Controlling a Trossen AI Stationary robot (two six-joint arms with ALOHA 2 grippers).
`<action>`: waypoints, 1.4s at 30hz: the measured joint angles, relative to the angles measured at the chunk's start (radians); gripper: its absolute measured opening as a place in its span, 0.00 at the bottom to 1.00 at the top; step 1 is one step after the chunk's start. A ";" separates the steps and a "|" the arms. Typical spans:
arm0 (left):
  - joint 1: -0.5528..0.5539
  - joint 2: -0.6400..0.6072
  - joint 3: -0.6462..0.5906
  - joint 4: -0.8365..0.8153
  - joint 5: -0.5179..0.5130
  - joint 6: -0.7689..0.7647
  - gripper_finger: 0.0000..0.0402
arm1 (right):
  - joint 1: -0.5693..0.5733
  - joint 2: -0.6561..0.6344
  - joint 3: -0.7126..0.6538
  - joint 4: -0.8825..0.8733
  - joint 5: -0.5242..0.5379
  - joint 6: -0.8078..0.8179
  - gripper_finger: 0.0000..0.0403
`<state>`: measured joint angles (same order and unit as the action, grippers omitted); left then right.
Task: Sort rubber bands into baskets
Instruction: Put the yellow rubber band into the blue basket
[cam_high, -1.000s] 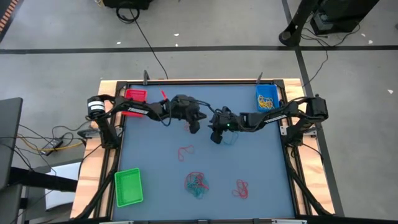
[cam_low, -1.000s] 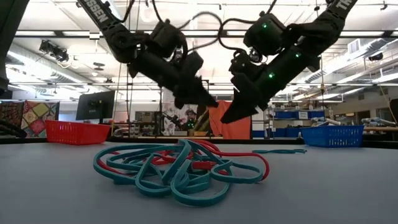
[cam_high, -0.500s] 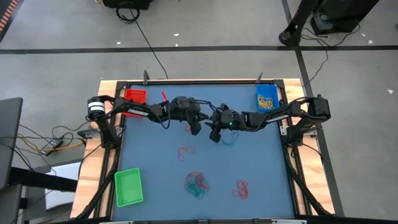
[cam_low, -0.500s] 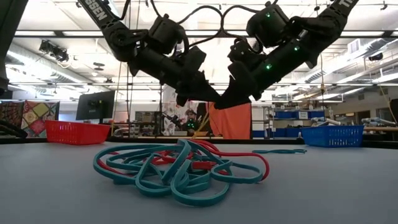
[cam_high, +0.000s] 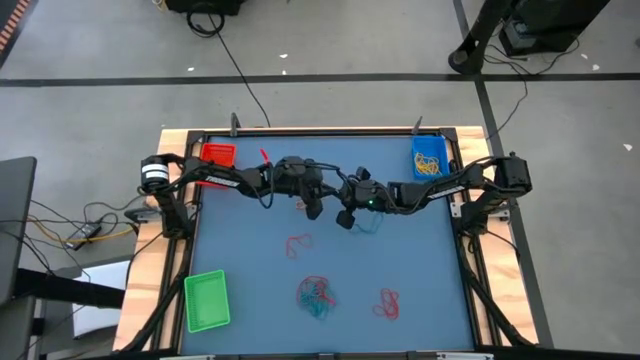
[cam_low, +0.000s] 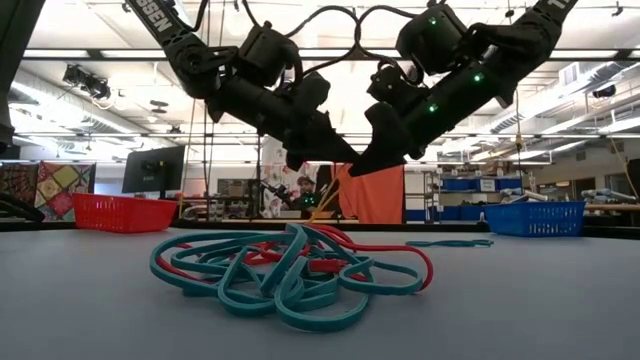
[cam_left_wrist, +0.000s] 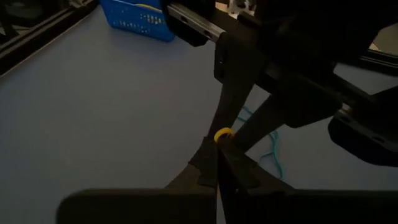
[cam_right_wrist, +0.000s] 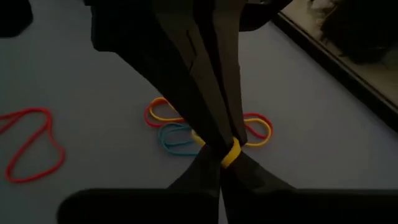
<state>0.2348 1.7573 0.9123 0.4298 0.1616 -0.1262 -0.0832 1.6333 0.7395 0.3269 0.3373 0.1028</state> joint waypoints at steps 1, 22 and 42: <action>0.000 0.000 0.000 0.001 0.001 -0.005 0.01 | 0.007 0.000 0.001 -0.008 0.024 0.000 0.02; 0.042 -0.142 -0.020 -0.220 -0.109 0.033 0.31 | -0.035 -0.518 0.002 -0.643 0.451 -0.004 0.01; 0.018 -0.142 -0.243 -0.058 -0.133 -0.078 0.31 | -0.421 -0.662 -0.030 -1.143 0.480 0.261 0.01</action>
<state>0.2531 1.6154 0.6689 0.3717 0.0288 -0.2043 -0.5045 0.9717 0.7090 -0.8158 0.8174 0.3640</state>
